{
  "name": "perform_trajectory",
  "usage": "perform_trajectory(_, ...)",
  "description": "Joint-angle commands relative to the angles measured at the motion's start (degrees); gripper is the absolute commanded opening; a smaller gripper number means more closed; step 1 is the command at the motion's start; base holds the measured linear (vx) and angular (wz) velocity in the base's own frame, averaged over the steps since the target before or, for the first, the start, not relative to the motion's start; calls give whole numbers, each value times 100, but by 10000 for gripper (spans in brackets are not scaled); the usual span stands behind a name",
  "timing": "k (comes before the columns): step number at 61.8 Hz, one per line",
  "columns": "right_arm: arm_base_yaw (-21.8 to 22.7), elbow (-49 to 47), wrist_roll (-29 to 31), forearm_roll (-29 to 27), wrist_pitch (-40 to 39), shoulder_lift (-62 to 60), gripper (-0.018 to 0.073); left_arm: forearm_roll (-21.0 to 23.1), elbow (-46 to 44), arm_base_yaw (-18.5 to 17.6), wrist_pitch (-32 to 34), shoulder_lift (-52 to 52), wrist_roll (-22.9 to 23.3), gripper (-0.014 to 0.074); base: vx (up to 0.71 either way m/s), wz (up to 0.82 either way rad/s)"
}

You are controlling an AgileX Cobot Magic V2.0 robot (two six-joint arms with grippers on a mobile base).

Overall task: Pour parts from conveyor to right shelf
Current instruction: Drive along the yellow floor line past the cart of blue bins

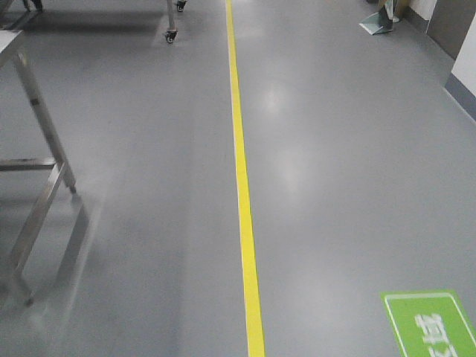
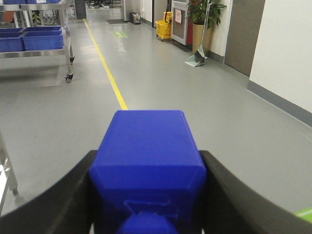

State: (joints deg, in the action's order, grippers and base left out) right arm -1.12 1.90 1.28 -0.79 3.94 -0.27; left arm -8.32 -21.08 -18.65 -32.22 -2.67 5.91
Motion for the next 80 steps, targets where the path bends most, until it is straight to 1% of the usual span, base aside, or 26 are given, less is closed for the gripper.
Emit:
perform_trajectory(1, 16, 86, 13, 21, -430, 87, -9, -5, -150, -36, 455, -101, 5, -6, 87, -9)
perform_trajectory(80, 16, 86, 13, 21, -430, 87, -9, -5, -150, -36, 454, -101, 5, -6, 87, 1)
